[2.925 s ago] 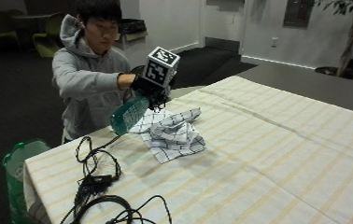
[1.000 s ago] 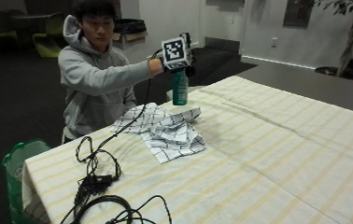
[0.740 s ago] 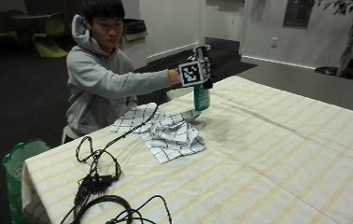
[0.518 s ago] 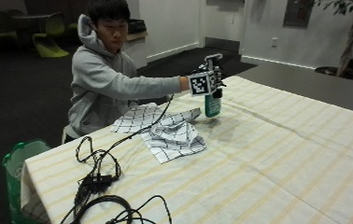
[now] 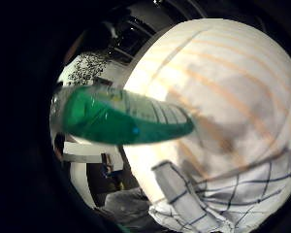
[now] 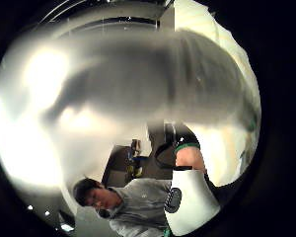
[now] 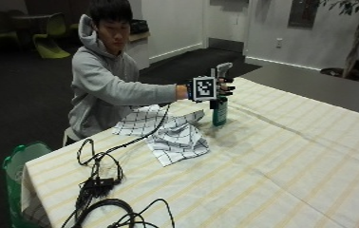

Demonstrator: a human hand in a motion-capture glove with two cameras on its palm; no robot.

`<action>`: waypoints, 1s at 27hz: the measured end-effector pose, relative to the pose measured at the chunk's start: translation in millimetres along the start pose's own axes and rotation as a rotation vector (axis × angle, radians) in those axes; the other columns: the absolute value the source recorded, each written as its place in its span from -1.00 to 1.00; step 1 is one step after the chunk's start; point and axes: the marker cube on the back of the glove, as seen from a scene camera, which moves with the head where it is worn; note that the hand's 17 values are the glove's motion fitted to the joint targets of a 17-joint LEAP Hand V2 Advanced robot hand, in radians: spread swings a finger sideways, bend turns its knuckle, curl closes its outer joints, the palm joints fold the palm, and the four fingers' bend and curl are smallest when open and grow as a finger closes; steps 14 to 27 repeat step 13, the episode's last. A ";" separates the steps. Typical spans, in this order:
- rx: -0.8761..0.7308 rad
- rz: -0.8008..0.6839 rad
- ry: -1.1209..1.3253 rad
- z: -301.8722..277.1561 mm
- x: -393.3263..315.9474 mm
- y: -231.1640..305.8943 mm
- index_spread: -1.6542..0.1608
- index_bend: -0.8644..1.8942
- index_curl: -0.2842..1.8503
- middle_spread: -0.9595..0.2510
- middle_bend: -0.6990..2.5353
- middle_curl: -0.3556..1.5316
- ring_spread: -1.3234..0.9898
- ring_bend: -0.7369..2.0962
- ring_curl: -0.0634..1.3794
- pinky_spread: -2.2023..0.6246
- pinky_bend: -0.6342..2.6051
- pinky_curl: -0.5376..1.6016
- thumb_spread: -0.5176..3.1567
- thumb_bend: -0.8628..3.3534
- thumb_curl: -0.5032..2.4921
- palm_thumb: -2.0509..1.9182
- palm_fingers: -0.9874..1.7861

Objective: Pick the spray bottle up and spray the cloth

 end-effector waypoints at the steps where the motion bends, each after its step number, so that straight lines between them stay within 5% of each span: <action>1: -0.001 0.001 -0.008 -5.2 0.2 8.1 0.52 -0.35 -0.29 0.51 -0.32 -0.13 0.08 -0.13 -0.23 0.54 -0.25 -0.01 -0.44 -0.62 -0.20 0.47 -0.18; 12: 0.026 -0.001 -0.033 -46.4 6.4 82.1 0.43 -0.33 -0.49 0.56 -0.37 -0.21 0.13 -0.16 -0.42 0.67 -0.23 -0.11 -0.32 -0.61 -0.27 0.44 -0.21; 27: 0.020 -0.002 -0.031 -47.2 6.7 84.9 0.43 -0.32 -0.50 0.56 -0.37 -0.21 0.13 -0.16 -0.42 0.67 -0.23 -0.11 -0.31 -0.61 -0.27 0.44 -0.21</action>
